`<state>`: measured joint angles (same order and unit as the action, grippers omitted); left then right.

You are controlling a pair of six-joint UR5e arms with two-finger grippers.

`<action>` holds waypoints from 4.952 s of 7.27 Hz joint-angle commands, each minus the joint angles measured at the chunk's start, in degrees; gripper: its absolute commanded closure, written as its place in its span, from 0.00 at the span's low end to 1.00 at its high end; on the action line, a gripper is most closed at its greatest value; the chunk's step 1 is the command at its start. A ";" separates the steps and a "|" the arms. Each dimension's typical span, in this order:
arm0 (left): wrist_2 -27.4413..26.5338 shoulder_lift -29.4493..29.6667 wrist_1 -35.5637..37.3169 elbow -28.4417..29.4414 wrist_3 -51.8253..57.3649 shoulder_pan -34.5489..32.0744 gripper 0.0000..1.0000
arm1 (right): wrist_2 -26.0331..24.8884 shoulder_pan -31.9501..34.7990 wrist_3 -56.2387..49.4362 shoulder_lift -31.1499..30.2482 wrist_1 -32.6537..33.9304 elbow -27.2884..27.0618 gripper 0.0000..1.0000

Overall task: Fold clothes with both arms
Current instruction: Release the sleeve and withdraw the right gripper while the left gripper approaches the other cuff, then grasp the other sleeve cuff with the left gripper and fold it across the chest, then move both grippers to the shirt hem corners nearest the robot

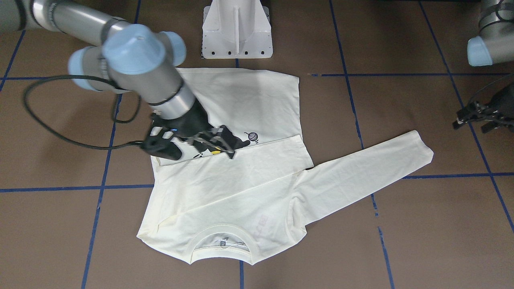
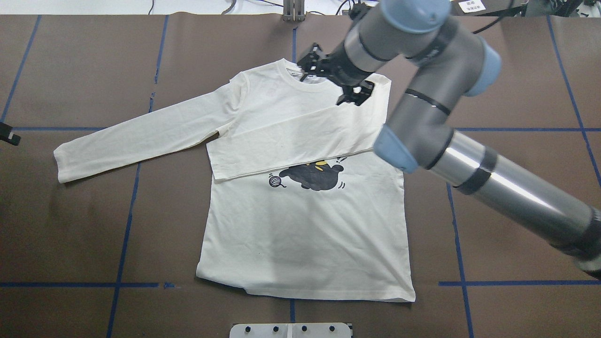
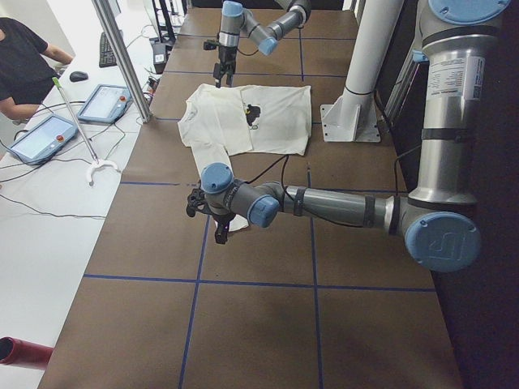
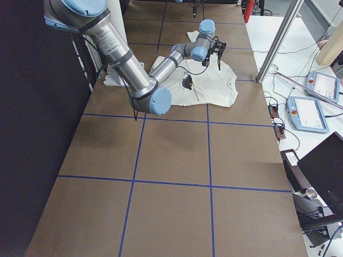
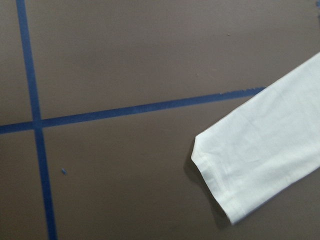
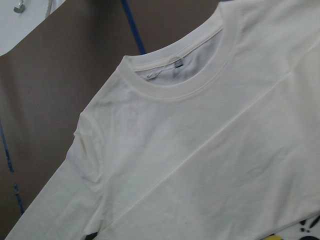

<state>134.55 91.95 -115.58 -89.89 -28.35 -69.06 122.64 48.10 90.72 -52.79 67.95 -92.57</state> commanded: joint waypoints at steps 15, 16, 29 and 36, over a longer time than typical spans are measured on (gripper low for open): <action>-10.88 26.27 9.31 -16.21 -39.82 25.18 1.00 | 16.74 20.18 -26.96 -28.66 -0.45 -12.47 0.00; -20.37 35.83 9.50 -10.02 -46.90 32.34 1.00 | 16.75 22.20 -33.18 -30.60 -0.54 -12.12 0.00; -21.64 27.72 8.78 -19.76 -42.85 29.71 0.22 | -24.72 -22.59 7.55 -31.67 0.25 -27.47 0.04; -21.52 25.20 8.62 -19.62 -43.46 28.99 0.21 | -48.03 -48.88 26.52 -35.19 16.84 -31.80 0.15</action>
<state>113.03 117.18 -106.96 -109.50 -71.75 -40.05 74.75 0.32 115.82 -87.43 83.02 -124.43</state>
